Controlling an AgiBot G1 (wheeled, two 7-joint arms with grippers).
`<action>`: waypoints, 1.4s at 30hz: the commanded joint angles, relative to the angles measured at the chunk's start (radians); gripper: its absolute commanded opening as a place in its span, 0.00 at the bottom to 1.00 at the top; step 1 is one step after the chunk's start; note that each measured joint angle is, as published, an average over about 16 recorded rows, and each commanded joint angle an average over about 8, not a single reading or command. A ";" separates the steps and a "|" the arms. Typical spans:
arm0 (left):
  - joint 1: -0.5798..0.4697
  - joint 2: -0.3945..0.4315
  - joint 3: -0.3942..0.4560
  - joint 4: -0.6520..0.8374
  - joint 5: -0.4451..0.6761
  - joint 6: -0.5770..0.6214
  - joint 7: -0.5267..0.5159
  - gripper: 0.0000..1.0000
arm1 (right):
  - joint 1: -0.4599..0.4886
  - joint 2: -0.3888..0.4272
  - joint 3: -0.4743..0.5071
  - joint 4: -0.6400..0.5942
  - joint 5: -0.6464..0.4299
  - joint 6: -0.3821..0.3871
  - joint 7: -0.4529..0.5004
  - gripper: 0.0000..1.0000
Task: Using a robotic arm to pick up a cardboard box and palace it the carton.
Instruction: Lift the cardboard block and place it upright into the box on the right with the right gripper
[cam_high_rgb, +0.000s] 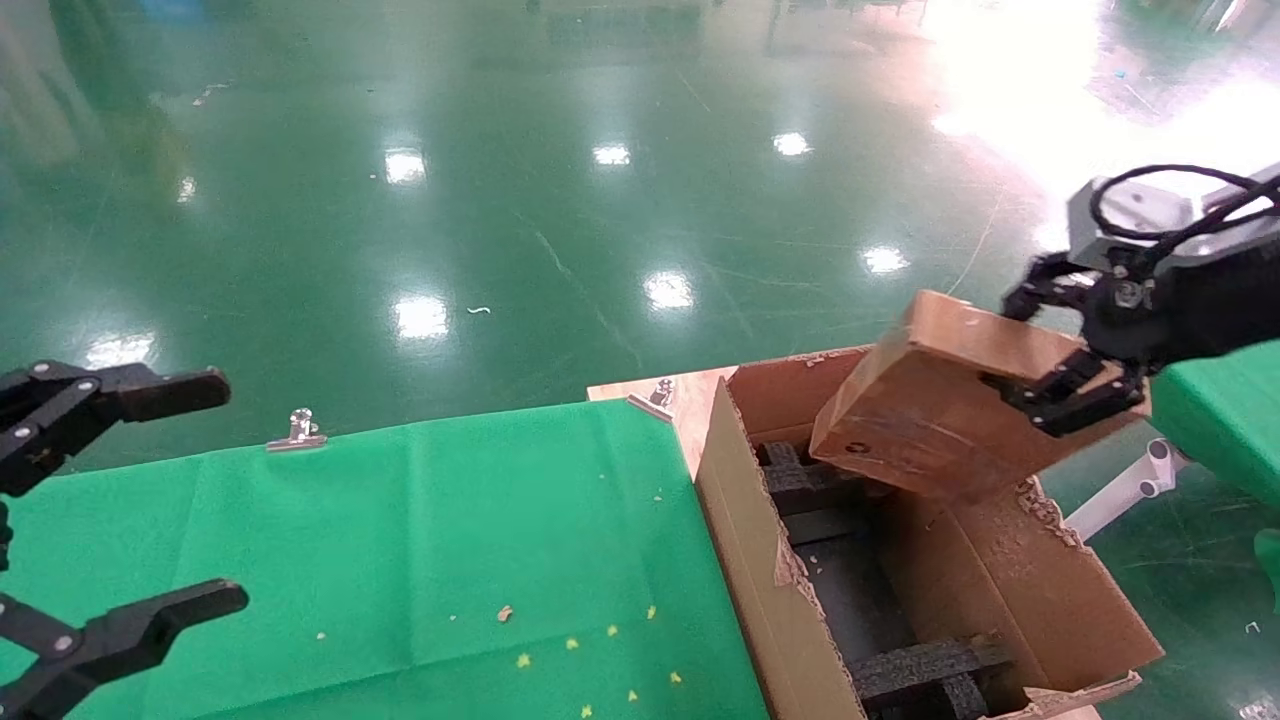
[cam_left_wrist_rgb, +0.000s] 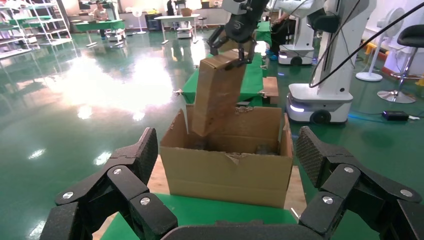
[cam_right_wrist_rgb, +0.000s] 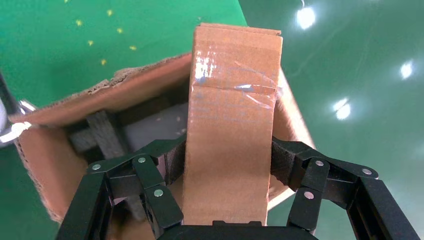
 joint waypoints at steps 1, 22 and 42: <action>0.000 0.000 0.000 0.000 0.000 0.000 0.000 1.00 | -0.001 0.016 -0.026 -0.020 0.011 0.007 0.028 0.00; 0.000 0.000 0.000 0.000 0.000 0.000 0.000 1.00 | -0.248 0.169 -0.034 -0.081 0.176 0.249 0.441 0.00; 0.000 0.000 0.000 0.000 0.000 0.000 0.000 1.00 | -0.275 0.208 -0.041 -0.016 0.188 0.312 0.538 0.00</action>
